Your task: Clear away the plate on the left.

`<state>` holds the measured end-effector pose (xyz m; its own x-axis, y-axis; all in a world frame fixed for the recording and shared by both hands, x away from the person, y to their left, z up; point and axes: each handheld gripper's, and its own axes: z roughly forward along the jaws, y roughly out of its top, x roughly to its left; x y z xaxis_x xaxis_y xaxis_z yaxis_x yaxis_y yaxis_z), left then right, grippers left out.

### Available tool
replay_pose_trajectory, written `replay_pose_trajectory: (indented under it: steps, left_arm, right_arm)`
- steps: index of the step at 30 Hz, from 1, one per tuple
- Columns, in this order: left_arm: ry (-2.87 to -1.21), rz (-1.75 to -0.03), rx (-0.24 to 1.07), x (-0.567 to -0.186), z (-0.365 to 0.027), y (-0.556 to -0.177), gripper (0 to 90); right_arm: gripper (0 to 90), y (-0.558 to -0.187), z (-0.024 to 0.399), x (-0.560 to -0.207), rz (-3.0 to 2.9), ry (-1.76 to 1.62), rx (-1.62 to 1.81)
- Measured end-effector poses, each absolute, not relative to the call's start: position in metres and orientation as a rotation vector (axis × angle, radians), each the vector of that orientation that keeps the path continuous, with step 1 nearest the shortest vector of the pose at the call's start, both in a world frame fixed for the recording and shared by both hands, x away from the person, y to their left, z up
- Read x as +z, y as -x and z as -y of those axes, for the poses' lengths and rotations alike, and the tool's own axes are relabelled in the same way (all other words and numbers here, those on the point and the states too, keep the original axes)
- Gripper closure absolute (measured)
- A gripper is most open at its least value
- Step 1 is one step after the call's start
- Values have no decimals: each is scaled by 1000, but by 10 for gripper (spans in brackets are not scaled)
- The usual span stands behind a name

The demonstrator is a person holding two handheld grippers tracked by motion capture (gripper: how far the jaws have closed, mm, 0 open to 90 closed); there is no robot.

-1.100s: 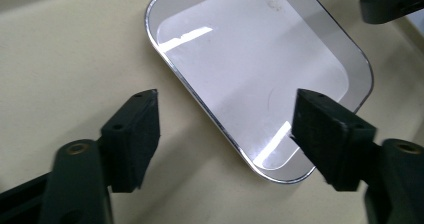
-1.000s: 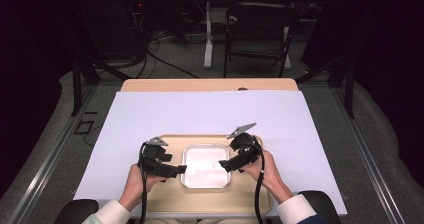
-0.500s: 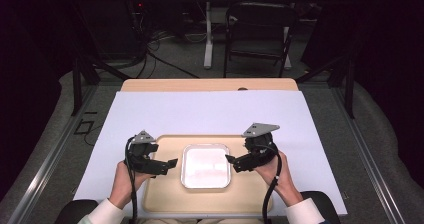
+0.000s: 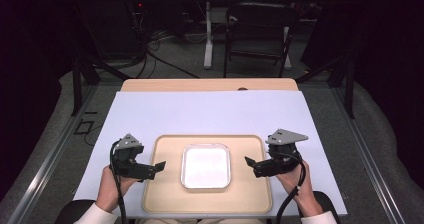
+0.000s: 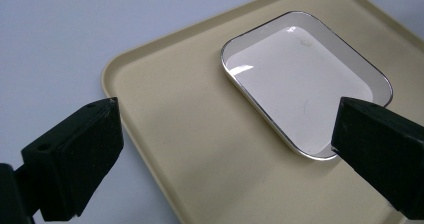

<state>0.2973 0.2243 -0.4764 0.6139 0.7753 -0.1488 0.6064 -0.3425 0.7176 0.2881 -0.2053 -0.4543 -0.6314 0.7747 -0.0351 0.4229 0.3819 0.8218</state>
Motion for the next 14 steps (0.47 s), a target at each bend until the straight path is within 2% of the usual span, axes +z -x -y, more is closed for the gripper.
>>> replay_pose_trajectory:
  steps: [14]
  left_arm:
    - [-2017, -1147, 280, -484, -244, -293, 0]
  right_arm:
    - [0, -267, 249, -471, -2164, -1168, 1128]
